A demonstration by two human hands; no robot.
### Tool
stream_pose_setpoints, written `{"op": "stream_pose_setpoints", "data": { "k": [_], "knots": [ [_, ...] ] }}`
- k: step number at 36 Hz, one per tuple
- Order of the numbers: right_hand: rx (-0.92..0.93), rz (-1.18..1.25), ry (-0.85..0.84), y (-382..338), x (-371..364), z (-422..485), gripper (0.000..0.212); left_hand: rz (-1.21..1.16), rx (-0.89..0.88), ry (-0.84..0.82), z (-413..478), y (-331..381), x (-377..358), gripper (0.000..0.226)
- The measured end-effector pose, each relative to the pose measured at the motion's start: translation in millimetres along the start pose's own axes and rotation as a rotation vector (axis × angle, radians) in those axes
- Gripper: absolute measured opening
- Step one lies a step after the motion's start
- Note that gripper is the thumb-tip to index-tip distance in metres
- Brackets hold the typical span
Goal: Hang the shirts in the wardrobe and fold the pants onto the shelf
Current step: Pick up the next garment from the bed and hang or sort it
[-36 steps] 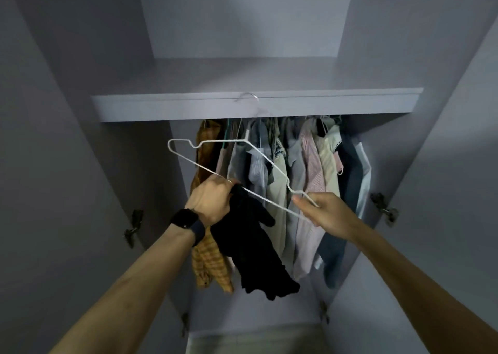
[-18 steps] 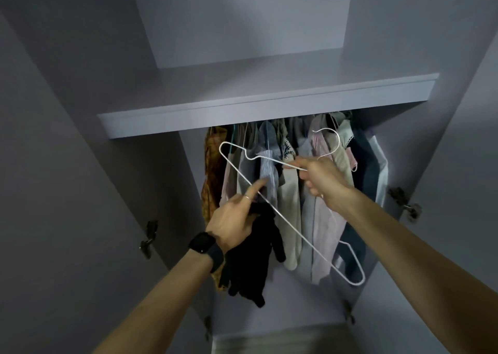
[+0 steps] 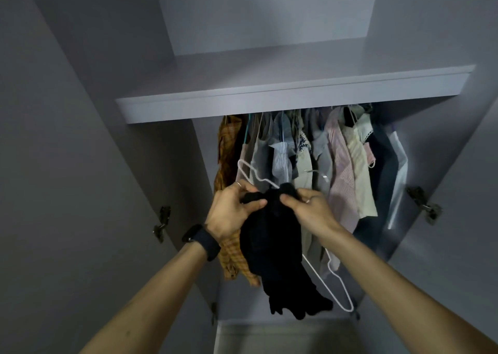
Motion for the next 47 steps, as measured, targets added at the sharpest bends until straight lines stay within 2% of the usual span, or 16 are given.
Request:
{"op": "stream_pose_setpoints", "data": {
  "k": [2,5,8,11,14,17,21,23,26,31,34,36,40,42,44,47],
  "knots": [
    [0.020,0.044,0.057,1.6,13.8,3.1,0.007,0.015,0.020,0.081,-1.0,-13.1,15.9,0.014],
    [0.082,0.089,0.140,-6.3,38.6,1.2,0.018,0.065,0.097,0.161,-1.1,-36.5,39.4,0.010],
    [0.134,0.070,0.121,-12.3,54.8,1.4,0.026,0.190,0.199,0.164,1.2,-54.6,56.0,0.010],
    [0.158,0.016,0.086,-11.6,56.9,2.6,0.022,0.361,0.269,0.106,5.4,-59.8,57.9,0.007],
    [0.176,0.031,0.075,-11.0,51.5,2.9,0.022,0.617,0.201,0.062,7.0,-58.8,48.9,0.023],
    [0.179,0.061,0.086,-12.4,50.0,3.1,0.025,0.708,0.199,0.079,7.0,-62.2,43.2,0.030],
    [0.164,0.044,0.066,-10.7,50.0,-2.6,0.014,0.593,0.326,0.112,5.5,-68.3,35.5,0.030],
    [0.150,0.021,0.055,-6.1,50.4,-4.4,0.024,0.553,0.395,0.143,3.6,-67.5,29.8,0.031],
    [0.126,-0.007,0.072,5.1,52.9,-6.9,0.021,0.538,0.443,0.148,5.7,-64.3,19.2,0.027],
    [0.024,-0.101,0.153,43.4,59.1,-10.2,0.009,-0.040,0.566,0.264,24.7,-40.8,6.9,0.019],
    [-0.066,-0.088,0.225,55.3,64.9,-17.1,0.007,-0.104,0.487,0.251,39.7,-16.7,1.0,0.013],
    [-0.051,-0.015,0.335,49.2,70.0,-26.1,0.008,-0.085,0.427,0.180,47.7,-1.8,-3.5,0.014],
    [-0.007,0.274,0.536,8.5,72.3,-45.8,0.038,0.156,0.231,0.061,59.7,19.8,-5.8,0.016],
    [-0.051,0.529,0.547,-24.3,69.3,-52.7,0.048,0.259,0.129,0.028,64.0,28.2,-3.7,0.021],
    [-0.055,0.768,0.528,-57.1,66.3,-54.7,0.048,0.301,0.046,-0.007,67.7,36.3,-1.2,0.023],
    [0.046,0.992,0.491,-95.6,58.6,-50.4,0.043,0.290,-0.032,-0.061,71.4,48.6,6.7,0.019]
  ]
}}
Point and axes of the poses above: each hand's wrist, its own z-axis towards the middle knuckle, its own x-axis out of the back of the hand, y = z × x, the point moved 2 cm from there along z, towards the middle knuckle, and after that the axes turned 7 degrees about y, right-handed, at the moved point
